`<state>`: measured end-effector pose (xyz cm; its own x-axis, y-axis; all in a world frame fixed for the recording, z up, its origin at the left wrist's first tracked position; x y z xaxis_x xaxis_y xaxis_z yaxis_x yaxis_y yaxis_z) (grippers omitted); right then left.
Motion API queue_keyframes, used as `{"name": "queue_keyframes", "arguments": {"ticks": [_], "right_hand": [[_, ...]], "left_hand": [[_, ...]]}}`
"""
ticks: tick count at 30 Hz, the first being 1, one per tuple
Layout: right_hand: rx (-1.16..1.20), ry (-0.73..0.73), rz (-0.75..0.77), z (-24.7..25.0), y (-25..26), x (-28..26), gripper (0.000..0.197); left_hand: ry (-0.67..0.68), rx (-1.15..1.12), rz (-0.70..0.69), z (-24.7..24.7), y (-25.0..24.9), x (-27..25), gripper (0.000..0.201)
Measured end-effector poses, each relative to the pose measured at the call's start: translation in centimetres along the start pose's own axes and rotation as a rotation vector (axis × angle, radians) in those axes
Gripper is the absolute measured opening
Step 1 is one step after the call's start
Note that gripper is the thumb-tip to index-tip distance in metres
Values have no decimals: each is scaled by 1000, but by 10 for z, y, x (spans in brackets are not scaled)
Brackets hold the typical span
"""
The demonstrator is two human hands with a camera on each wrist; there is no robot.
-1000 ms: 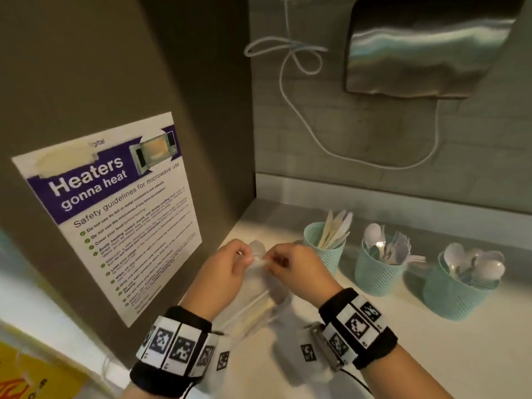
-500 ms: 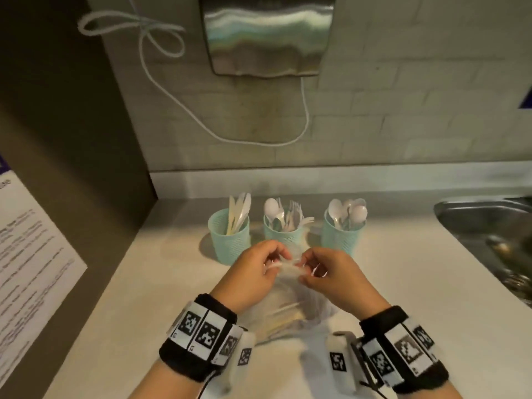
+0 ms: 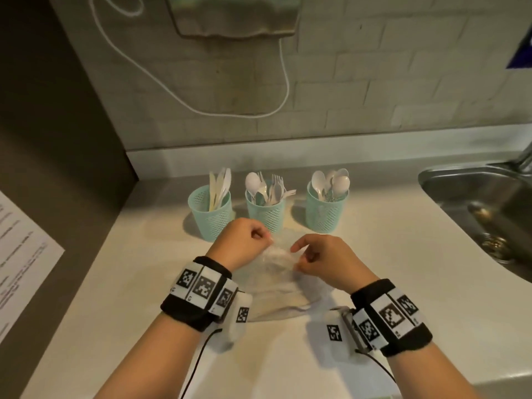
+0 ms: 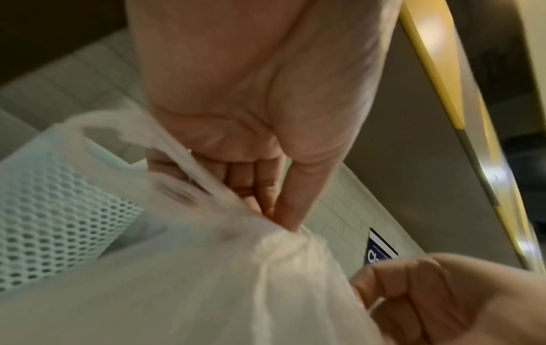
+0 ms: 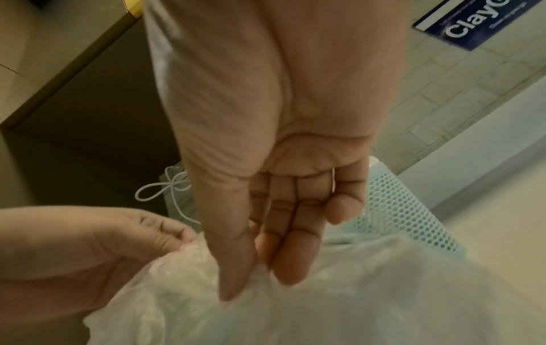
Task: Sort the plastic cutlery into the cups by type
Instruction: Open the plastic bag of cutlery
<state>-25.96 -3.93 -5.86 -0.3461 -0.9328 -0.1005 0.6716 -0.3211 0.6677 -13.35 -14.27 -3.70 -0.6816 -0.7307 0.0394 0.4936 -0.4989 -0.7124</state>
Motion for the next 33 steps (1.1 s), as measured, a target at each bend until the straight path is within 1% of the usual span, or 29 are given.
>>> {"name": "queue_keyframes", "arguments": {"ticks": [2,4,6,11,12,13,15,16,18,20,23,25,27,28,29,30,31,32,33], "right_hand": [[17,30,-2,5,-3,-2,24],[38,61,0,8,-4,-4,30],[18,77,-5,10,-5,-7,32],[-53,105,-9,15,-8,-10,24],[-36,85,1,17,-4,-9,22],[-7,45,11,20,1,-8,23],[23,-51,30,24,11,-2,32],[13,-76,38,22,17,2,36],[0,-83,50,14,24,10,40],[-23,-54,68,4,27,15,35],[-66,-13,91,1,26,15,11],[-23,-42,76,9,20,15,8],[5,-89,54,20,14,16,7],[-9,-116,52,25,13,15,19],[-10,-142,51,29,11,15,35],[14,-171,49,34,10,15,51],[40,-206,47,39,7,16,60],[50,-237,46,44,5,17,60],[50,-261,41,48,3,18,51]], "left_hand": [[-25,-11,31,7,6,1,6],[-52,-3,49,12,9,1,7],[-95,5,61,18,11,1,9],[-289,-12,88,42,18,-4,10],[-291,-47,72,43,16,-4,9],[-263,-88,50,41,11,-3,8],[-160,-184,5,30,2,-1,8],[-119,-214,-12,25,-1,0,8],[-87,-225,-36,21,-5,0,9],[-93,-243,-45,23,-6,0,11],[-174,-186,-31,36,1,-2,10],[-228,-151,-4,43,10,-5,9],[-251,-145,4,45,15,-8,8],[-249,-160,1,45,16,-9,6],[-246,-187,-5,44,15,-11,10],[-245,-210,-6,43,16,-12,20],[-274,-209,-9,46,15,-15,29],[-341,-188,-18,53,14,-20,33],[-436,-158,-40,63,11,-26,33]]}}
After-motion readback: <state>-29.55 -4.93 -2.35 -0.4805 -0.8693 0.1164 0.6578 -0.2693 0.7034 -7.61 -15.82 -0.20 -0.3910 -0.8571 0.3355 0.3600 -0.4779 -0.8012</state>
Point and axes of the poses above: each hand's wrist, its own x-axis towards the middle knuckle, its own z-axis out of the back of the hand, y = z × x, the point moved 8 cm from there along x, towards the middle knuckle, and after that the axes turned 5 degrees about -z, right-handed, at the moved point
